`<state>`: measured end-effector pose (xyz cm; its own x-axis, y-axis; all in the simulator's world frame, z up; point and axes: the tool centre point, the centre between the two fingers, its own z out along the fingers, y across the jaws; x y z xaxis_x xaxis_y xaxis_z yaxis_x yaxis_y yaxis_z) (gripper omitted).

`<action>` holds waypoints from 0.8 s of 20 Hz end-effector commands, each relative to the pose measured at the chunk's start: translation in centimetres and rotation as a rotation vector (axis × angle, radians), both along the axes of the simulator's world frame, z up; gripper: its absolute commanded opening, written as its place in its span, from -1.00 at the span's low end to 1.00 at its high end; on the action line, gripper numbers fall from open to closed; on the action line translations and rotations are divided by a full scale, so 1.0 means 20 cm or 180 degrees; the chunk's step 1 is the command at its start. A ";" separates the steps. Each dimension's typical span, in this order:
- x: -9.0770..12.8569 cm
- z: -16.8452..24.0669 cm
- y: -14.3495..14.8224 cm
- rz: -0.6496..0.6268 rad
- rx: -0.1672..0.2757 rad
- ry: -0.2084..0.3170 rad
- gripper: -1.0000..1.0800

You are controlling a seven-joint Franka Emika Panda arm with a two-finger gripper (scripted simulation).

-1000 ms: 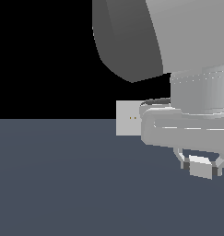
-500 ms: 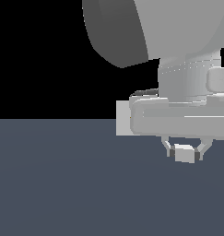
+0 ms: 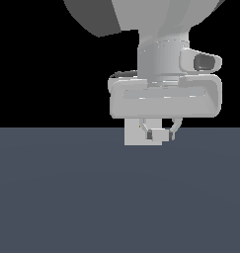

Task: Plug the charger into the wall socket.

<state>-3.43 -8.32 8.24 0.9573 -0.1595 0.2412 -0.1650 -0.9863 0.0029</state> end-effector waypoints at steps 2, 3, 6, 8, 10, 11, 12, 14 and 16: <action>0.02 0.06 0.07 0.0215 0.0000 0.0004 -1.00; 0.03 0.07 0.09 0.0255 0.0001 0.0005 -1.00; 0.03 0.09 0.12 0.0329 0.0005 0.0006 -1.00; 0.03 0.09 0.12 0.0342 0.0008 0.0008 -1.00; 0.03 0.09 0.12 0.0340 0.0009 0.0008 -1.00; 0.03 0.09 0.12 0.0340 0.0009 0.0008 -1.00; 0.03 0.09 0.12 0.0340 0.0009 0.0008 -1.00; 0.03 0.09 0.12 0.0339 0.0009 0.0008 -1.00; 0.04 0.09 0.12 0.0339 0.0009 0.0008 -1.00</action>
<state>-2.71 -5.86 9.98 0.9695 -0.0576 0.2381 -0.0594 -0.9982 0.0003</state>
